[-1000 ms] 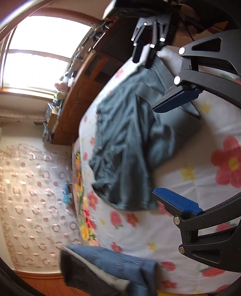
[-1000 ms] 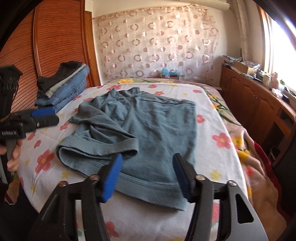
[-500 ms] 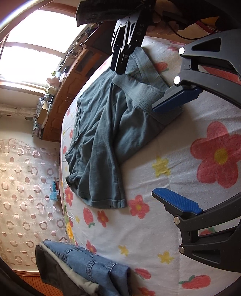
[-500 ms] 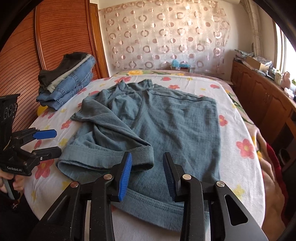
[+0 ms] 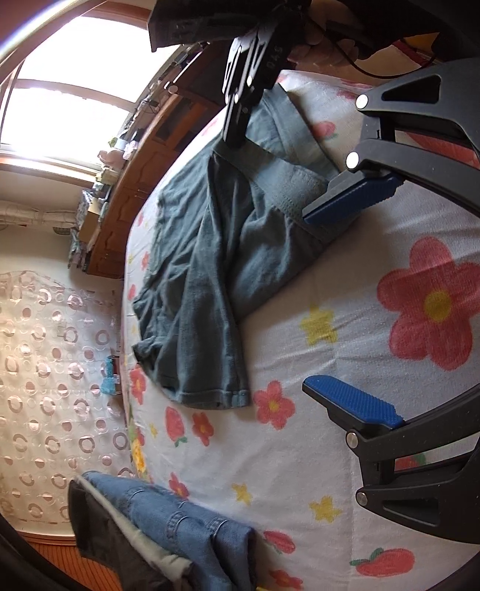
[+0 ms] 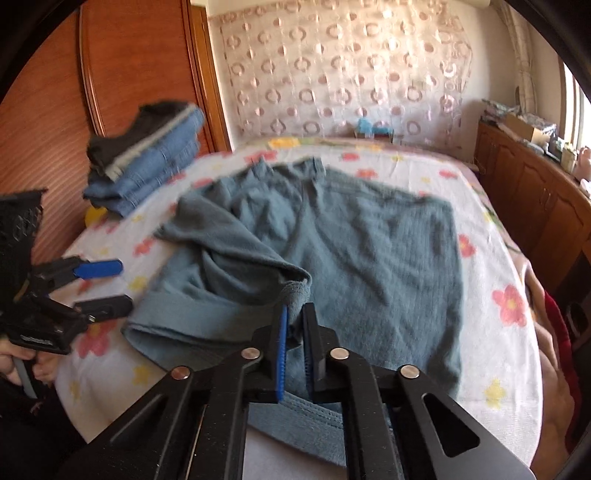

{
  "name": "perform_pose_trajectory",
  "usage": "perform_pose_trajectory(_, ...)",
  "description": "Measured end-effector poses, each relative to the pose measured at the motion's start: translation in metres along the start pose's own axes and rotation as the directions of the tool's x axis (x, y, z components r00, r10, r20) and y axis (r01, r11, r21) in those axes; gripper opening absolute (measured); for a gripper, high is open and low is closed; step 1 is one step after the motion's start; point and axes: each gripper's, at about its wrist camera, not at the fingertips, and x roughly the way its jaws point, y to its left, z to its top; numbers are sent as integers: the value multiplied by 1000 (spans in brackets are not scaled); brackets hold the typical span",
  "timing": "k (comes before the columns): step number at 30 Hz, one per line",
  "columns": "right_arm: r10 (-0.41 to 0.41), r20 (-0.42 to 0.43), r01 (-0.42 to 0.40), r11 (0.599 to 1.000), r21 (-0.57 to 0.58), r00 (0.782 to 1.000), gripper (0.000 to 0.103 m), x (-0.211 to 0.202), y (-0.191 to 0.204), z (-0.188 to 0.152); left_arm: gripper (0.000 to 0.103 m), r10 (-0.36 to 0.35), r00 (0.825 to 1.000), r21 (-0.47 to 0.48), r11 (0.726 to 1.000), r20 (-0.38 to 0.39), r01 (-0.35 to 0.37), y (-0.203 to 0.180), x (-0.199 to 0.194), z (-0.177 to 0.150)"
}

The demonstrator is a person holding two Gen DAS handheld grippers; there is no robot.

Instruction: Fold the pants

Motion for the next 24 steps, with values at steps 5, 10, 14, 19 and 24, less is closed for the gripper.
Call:
perform_pose_trajectory(5,-21,103,27,998,-53,994,5,-33,13,7,84,-8,999,8,1000,37,8,-5,-12,7)
perform_pose_trajectory(10,-27,171,37,997,-60,985,5,-58,20,8,84,-18,999,18,1000,47,17,-13,-15,15)
perform_pose_trajectory(14,-39,197,54,996,-75,980,5,-70,21,3,84,-22,998,28,999,51,21,-17,-14,19)
perform_pose_trajectory(19,-54,213,69,996,-64,976,5,-75,16,-3,84,-28,999,49,998,45,26,-24,-11,23)
perform_pose_trajectory(24,-75,220,85,996,-39,973,5,-77,14,-5,84,-39,998,64,997,43,36,-32,-10,25)
